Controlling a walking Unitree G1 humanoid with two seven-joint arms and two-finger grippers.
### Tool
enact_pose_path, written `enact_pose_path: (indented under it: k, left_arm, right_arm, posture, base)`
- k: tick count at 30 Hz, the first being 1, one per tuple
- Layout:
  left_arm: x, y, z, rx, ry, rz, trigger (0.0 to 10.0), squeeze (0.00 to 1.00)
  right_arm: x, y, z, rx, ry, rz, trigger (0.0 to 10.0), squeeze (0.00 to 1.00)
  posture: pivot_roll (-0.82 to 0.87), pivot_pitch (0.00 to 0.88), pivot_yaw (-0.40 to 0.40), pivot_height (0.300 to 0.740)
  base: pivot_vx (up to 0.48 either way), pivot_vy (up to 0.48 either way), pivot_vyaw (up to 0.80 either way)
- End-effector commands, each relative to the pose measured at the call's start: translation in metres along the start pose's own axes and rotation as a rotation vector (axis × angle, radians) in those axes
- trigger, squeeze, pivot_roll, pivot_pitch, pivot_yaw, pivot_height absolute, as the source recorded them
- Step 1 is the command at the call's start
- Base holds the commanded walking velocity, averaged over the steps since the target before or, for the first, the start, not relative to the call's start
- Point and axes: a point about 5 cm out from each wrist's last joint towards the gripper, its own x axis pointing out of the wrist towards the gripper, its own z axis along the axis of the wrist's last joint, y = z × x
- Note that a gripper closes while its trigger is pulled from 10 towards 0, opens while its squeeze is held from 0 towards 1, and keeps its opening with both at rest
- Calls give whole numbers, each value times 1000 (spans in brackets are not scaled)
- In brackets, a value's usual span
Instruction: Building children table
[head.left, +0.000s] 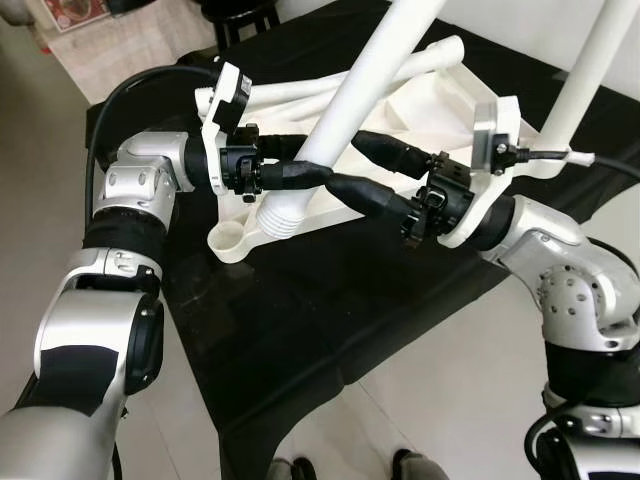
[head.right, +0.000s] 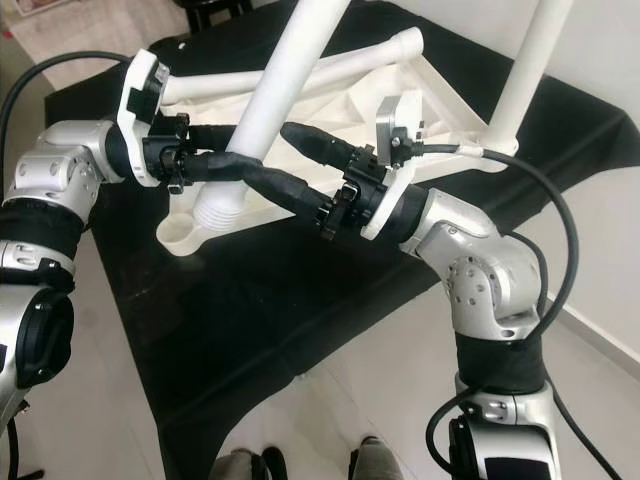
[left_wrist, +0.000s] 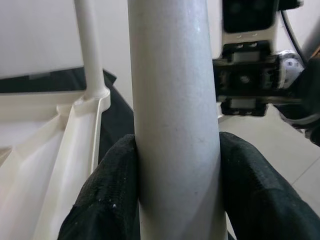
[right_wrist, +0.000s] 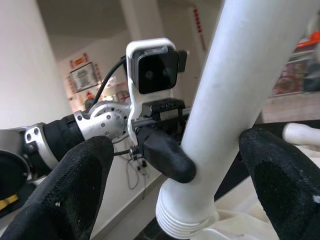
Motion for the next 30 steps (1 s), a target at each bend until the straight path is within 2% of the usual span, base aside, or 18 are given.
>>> enact_pose_path:
  k: [1, 5, 12, 18, 19, 20, 21, 22, 29, 30]
  left_arm:
    - [-1, -4, 3, 11, -18, -28, 10000, 0]
    - [1, -9, 4, 21, -24, -56, 10000, 0]
    - [6, -17, 1, 19, -29, -62, 10000, 0]
    - [10, -23, 0, 14, -26, -77, 10000, 0]
    - [11, -24, 0, 14, -25, -80, 10000, 0]
    - [12, -25, 0, 13, -23, -81, 10000, 0]
    - [12, -25, 0, 13, -23, -81, 10000, 0]
    - [13, -27, 0, 13, -24, -82, 10000, 0]
    - [12, -27, 1, 15, -21, -74, 10000, 0]
    - [10, -27, 1, 18, -18, -67, 10000, 0]
  right_arm:
    - [6, 3, 0, 2, 6, 47, 10000, 0]
    - [10, 1, 3, 4, -19, 55, 10000, 0]
    - [34, 8, 11, 0, -103, 117, 10000, 0]
    - [50, 10, 15, 3, -131, 116, 10000, 0]
    - [54, 9, 14, 7, -126, 105, 8078, 0]
    - [58, 8, 13, 11, -119, 93, 4431, 0]
    - [58, 8, 13, 11, -119, 93, 4431, 0]
    - [59, 9, 12, 17, -119, 102, 0, 0]
    - [57, 11, 8, 17, -79, 115, 0, 0]
    - [55, 12, 5, 5, -46, 120, 0, 0]
  posture:
    - [-199, 134, 109, 740]
    - [-200, 132, 110, 740]
    - [-190, 121, 112, 740]
    - [-190, 116, 113, 740]
    - [-190, 115, 112, 740]
    - [-190, 114, 111, 740]
    - [-190, 114, 111, 740]
    - [-191, 114, 111, 740]
    - [-194, 109, 108, 740]
    - [-196, 106, 107, 740]
  base:
    - [0, 0, 0]
    - [0, 0, 0]
    - [0, 0, 0]
    - [0, 0, 0]
    - [0, 0, 0]
    - [0, 0, 0]
    - [0, 0, 0]
    - [0, 0, 0]
    - [0, 0, 0]
    - [0, 0, 0]
